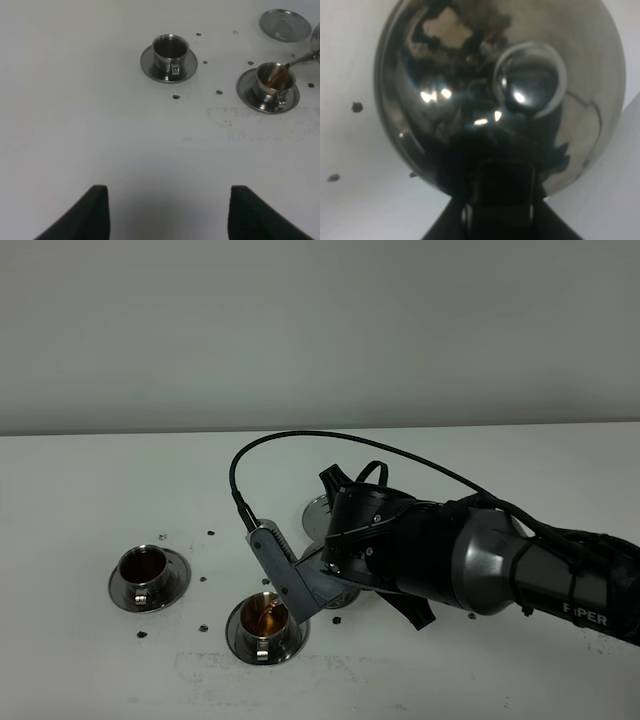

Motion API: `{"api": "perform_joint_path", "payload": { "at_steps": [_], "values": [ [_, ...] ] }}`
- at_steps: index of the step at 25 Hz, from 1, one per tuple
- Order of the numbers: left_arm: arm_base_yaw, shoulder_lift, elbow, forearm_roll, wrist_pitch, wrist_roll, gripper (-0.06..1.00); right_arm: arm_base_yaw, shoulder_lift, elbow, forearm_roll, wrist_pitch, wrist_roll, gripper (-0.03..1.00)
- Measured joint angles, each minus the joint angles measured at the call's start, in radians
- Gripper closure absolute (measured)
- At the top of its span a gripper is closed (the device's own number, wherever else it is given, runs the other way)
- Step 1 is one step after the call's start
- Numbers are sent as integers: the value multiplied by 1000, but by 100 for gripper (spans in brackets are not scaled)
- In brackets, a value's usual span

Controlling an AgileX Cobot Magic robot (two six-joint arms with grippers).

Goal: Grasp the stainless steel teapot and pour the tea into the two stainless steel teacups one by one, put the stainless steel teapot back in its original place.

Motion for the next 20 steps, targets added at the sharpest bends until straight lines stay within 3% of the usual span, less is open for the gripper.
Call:
{"api": "perform_joint_path", "payload": {
  "at_steps": [20],
  "values": [
    [0,0,0,0,0,0,37,20,0,0,-46,5,1,77]
  ]
}}
